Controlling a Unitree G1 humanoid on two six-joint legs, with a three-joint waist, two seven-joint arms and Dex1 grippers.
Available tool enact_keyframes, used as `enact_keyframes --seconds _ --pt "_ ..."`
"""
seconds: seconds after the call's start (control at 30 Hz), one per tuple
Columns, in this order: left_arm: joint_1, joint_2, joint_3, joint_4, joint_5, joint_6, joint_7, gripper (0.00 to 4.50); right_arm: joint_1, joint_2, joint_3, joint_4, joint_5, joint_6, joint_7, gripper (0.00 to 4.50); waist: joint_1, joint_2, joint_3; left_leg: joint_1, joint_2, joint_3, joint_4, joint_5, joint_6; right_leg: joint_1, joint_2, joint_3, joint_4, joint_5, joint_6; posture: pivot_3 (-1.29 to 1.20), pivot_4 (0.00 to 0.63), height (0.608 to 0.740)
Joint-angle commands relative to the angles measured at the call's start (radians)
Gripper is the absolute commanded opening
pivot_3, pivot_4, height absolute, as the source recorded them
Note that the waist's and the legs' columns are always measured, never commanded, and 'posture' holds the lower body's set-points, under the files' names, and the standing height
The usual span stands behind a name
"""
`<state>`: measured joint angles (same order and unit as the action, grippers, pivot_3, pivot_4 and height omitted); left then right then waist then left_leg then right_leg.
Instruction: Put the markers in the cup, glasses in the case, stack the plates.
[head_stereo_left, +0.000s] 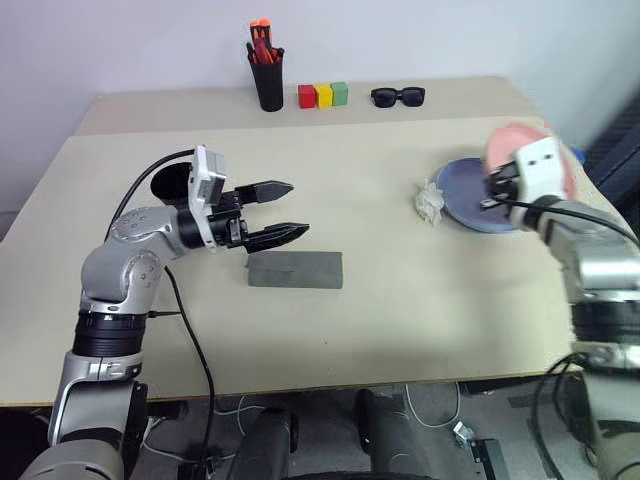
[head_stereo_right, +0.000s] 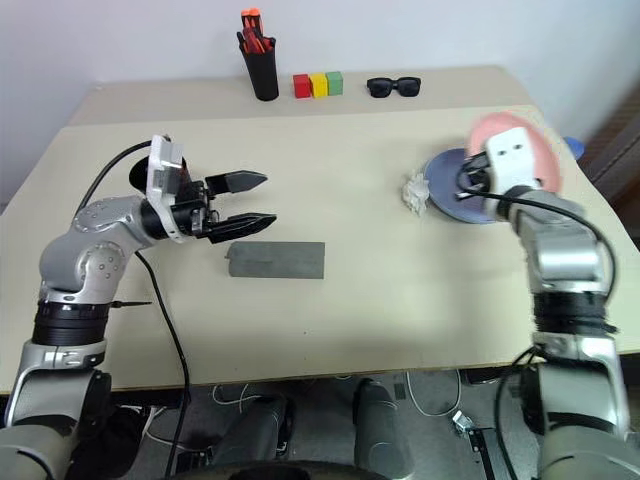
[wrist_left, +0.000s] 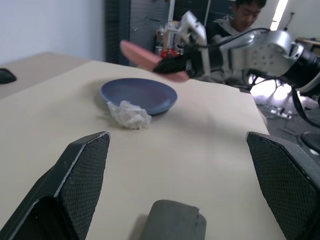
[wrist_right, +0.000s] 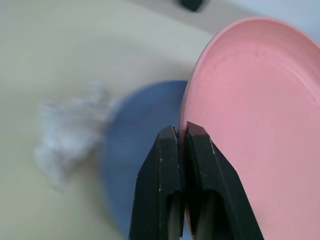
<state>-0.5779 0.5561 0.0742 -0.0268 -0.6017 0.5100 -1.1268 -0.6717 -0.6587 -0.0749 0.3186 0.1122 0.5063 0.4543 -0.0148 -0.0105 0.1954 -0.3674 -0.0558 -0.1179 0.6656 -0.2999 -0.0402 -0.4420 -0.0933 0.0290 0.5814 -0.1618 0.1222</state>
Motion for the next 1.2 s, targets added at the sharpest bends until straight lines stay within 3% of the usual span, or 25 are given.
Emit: enact_keyframes --seconds 0.03,0.27,0.37,0.5,0.83,1.2 --pt "0.023 0.027 0.05 -0.067 -0.027 -0.007 0.018 4.5 -0.051 -0.004 0.041 0.098 -0.066 -0.109 0.007 0.03 0.002 0.0 0.0 -0.001 0.0 0.0 0.0 0.0 0.0 0.0 0.0 0.0 0.0 0.0 0.0 0.0 0.15 0.74" --pt "0.086 0.05 0.078 -0.137 -0.055 0.017 0.058 4.5 -0.056 0.026 0.063 0.148 -0.059 -0.111 0.062 0.03 -0.003 0.0 0.0 -0.002 0.0 0.0 0.0 0.0 0.0 -0.002 0.0 0.0 -0.001 0.0 0.0 0.0 0.15 0.74" --pt "0.087 0.047 0.077 -0.142 -0.059 0.023 0.068 4.5 -0.058 0.033 0.052 0.134 -0.061 -0.105 0.057 0.95 -0.003 0.0 0.0 -0.002 0.0 0.0 0.0 0.0 0.0 -0.002 0.0 0.0 0.0 0.0 0.0 0.0 0.15 0.74" --pt "0.071 0.046 0.067 -0.137 -0.059 0.026 0.074 4.5 -0.067 0.038 0.031 0.083 -0.052 -0.105 0.043 2.92 -0.004 0.0 0.0 -0.002 0.0 0.0 0.0 0.0 0.0 -0.002 0.0 0.0 0.0 0.0 0.0 0.0 0.15 0.74" --pt "0.031 0.034 0.046 -0.118 -0.052 0.03 0.08 4.5 -0.071 0.12 -0.035 -0.047 0.043 -0.025 0.019 2.92 -0.004 0.0 0.0 -0.002 0.0 0.0 0.0 0.0 0.0 -0.002 0.0 0.0 0.0 0.0 0.0 0.0 0.15 0.74" --pt "0.048 0.049 0.053 -0.13 -0.058 0.024 0.082 4.5 -0.049 0.171 0.079 0.065 -0.06 -0.068 -0.008 2.92 -0.005 0.0 0.0 -0.002 0.0 0.0 0.0 0.0 0.0 -0.002 0.0 0.0 0.0 0.0 0.0 0.0 0.15 0.74"
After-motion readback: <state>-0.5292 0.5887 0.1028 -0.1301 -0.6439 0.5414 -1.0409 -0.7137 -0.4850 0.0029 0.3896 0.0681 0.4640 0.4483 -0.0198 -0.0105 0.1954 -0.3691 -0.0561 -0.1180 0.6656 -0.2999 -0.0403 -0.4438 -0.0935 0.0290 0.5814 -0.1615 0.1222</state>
